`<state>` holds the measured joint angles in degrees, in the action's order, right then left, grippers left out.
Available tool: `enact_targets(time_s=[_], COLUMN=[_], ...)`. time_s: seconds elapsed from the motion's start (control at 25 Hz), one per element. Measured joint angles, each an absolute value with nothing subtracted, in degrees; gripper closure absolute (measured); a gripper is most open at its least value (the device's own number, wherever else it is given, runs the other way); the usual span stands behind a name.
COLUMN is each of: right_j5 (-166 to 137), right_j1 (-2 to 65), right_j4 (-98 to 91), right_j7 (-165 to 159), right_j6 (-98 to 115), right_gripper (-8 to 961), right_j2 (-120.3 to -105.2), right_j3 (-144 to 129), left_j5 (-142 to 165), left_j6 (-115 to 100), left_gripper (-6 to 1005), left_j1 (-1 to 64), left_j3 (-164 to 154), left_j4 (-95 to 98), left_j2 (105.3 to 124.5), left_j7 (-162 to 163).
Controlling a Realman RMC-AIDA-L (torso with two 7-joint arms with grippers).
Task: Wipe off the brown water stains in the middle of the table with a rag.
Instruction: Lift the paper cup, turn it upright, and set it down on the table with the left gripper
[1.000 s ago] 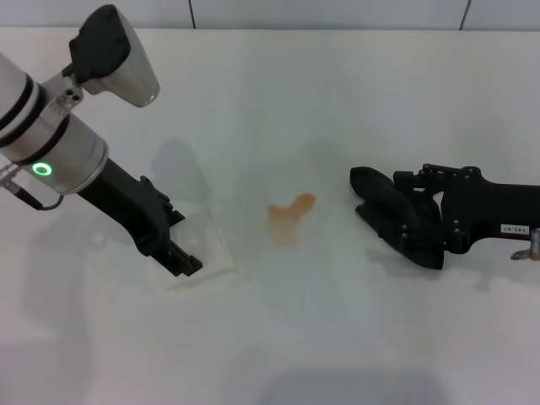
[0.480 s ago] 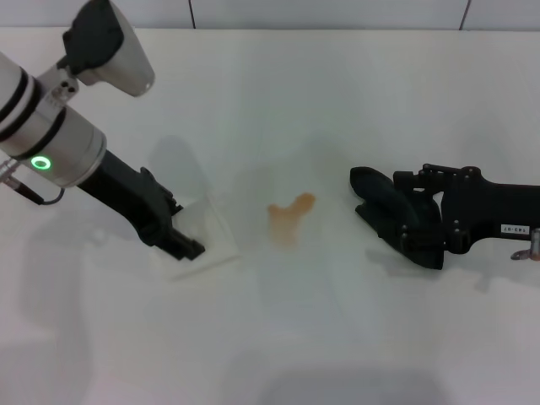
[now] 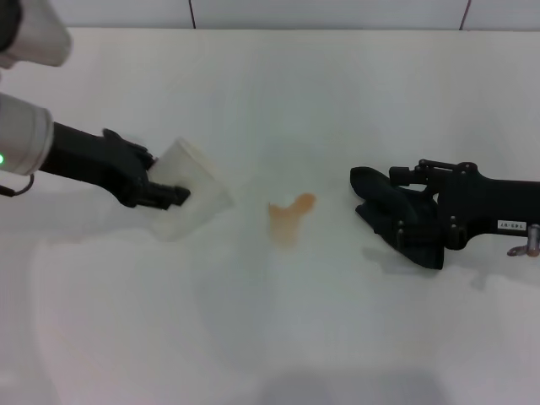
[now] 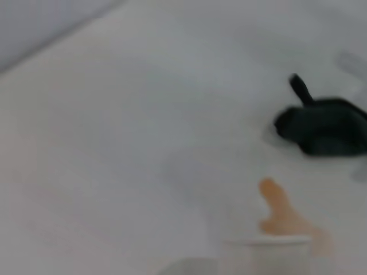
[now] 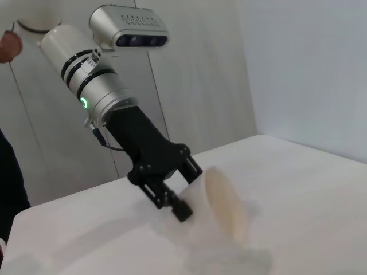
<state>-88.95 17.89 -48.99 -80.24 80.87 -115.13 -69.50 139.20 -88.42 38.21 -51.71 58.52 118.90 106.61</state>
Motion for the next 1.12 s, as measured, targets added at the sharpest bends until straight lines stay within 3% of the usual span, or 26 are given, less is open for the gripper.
enact_targets(time_s=[0.44,1.12], right_j5=[-89.0,-90.0], right_j1=[18.2,18.8], right_j4=[-49.4,-49.6], right_j7=[-78.6,-74.0], right_j6=[79.8,79.0], right_gripper=[114,114], right_j2=[-115.14,-114.97], right_j3=[-69.7,-69.6], left_j5=[121.4,102.1], left_j6=[-75.6,-63.3], left_gripper=[509,522], left_j1=[29.4,27.3], left_j3=[-51.6,-51.6], left_j4=[55.6,35.7], left_j2=[119.25,119.32], left_j7=[94.0,66.1])
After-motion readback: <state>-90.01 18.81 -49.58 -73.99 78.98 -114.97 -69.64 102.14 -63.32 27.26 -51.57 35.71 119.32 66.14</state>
